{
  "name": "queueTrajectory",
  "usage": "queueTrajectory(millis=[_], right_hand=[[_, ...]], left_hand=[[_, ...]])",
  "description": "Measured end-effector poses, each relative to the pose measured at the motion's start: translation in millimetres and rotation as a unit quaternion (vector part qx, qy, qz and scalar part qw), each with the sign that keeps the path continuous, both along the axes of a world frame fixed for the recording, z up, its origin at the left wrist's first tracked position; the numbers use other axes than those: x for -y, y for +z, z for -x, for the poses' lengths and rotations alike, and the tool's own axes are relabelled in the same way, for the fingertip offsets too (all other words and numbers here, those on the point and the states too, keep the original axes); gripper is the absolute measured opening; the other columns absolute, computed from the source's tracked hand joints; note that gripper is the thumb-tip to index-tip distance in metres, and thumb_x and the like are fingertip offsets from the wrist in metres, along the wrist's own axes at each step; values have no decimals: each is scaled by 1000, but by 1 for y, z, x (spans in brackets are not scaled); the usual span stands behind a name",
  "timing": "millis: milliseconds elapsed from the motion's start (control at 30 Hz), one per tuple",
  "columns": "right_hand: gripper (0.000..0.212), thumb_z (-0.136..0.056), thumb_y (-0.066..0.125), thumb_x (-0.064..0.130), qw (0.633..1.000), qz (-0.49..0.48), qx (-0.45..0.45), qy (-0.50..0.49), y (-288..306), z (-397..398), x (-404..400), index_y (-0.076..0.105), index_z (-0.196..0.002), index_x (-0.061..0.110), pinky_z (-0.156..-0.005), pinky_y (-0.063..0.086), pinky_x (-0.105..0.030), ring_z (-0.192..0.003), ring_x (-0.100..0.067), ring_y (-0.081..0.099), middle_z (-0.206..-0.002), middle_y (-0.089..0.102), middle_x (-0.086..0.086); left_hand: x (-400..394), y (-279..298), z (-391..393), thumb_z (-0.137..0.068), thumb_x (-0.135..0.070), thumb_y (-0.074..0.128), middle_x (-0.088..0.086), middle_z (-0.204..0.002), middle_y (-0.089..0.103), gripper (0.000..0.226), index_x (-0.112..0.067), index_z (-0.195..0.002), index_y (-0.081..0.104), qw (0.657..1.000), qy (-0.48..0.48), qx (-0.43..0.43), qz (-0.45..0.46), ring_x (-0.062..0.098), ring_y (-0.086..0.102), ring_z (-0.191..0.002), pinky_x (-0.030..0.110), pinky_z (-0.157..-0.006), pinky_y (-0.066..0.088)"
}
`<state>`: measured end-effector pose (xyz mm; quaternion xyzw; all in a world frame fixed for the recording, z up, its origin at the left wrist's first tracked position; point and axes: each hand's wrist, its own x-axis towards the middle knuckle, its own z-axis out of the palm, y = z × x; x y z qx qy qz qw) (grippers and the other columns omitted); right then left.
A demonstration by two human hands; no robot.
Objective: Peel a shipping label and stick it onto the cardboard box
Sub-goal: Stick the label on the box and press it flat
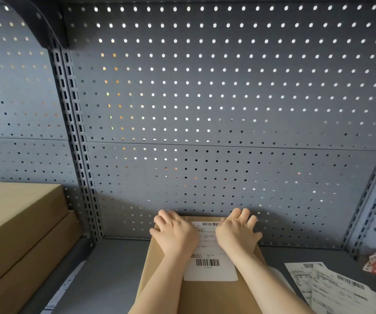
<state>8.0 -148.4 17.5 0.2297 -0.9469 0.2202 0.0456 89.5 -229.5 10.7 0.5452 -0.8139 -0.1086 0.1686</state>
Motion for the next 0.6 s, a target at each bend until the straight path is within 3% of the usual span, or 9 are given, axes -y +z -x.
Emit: queueTrajectory(millis=[200,333,433,500,600], right_hand=[[34,-89,45,20,1000,2,20,0,6,-1,-4,37,-121,10,-89,37,-44,-119,-28,32,-129,34,-9],[39,-93,41,34,999,26,17,-9,6,-4,-7,41,-122,8,-91,38,-43,-120,-28,35,-130,38,-10],[57,-93,35,50,1000,7,12,-11,5,-9,-10,42,-128,6,-95,37,-42,-123,-27,36,-132,38,-9],[66,-91,33,57,1000,-16,14,-5,3,-13,-13,40,-131,5,-97,35,-42,-125,-28,35,-136,37,-9],[79,-88,30,65,999,-46,10,3,-1,-18,-16,37,-136,4,-105,30,-45,-131,-31,31,-142,35,-11]], left_hand=[[2,4,-4,-87,-13,30,12,-126,35,35,-7,-119,42,1000,-1,-8,-20,30,34,-118,39,-97,32],[-1,7,-7,-88,-17,33,11,-126,41,33,-5,-117,43,998,-7,-61,-29,29,37,-118,36,-101,30],[-8,6,-11,-91,-34,33,14,-139,38,53,0,-132,37,997,-27,-65,-34,29,31,-132,36,-112,21],[-14,4,-15,-92,-45,30,18,-155,19,73,3,-146,17,998,-40,-26,-40,28,13,-145,38,-118,8],[-22,6,-20,-91,-57,23,18,-160,-2,87,3,-148,-2,997,-58,24,-49,26,-5,-148,38,-120,-1]])
